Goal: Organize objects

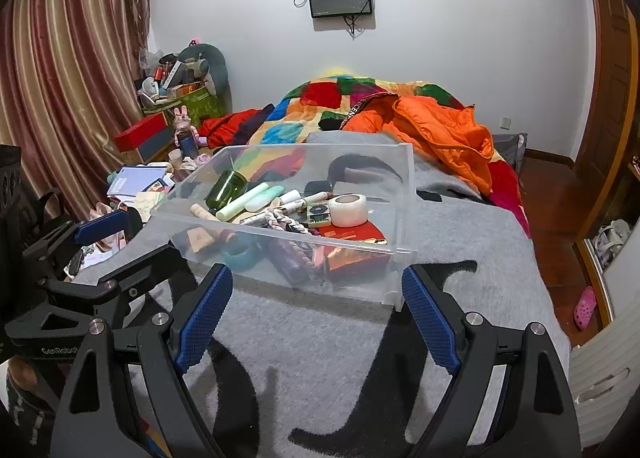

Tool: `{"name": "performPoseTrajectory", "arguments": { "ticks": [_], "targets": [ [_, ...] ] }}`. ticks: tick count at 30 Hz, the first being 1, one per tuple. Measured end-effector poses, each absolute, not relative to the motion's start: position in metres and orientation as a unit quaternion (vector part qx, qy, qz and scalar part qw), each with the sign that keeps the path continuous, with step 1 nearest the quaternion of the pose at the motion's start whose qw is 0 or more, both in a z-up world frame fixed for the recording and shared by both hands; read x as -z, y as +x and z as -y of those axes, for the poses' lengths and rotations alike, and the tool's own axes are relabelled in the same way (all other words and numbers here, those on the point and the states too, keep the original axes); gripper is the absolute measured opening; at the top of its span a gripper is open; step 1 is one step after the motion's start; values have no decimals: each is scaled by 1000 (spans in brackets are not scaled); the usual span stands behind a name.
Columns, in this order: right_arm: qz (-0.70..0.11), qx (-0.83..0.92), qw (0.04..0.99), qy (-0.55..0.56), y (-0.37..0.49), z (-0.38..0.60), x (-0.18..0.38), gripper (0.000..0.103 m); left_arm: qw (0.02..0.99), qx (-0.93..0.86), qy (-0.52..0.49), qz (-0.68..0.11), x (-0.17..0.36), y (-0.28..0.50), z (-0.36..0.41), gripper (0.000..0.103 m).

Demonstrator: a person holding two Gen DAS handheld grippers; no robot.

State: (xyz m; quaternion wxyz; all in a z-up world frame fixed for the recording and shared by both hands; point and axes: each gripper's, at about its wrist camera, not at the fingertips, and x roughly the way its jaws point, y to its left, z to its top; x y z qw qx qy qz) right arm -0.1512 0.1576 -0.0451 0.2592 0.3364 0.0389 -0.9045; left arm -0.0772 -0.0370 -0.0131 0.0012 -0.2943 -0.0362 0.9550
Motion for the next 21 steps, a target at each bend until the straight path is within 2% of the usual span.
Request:
{"name": "performPoseTrajectory", "arguments": {
  "ticks": [21],
  "targets": [
    [-37, 905, 260, 336, -150, -159, 44, 85, 6, -957, -287, 31, 4, -72, 33, 101]
  ]
}}
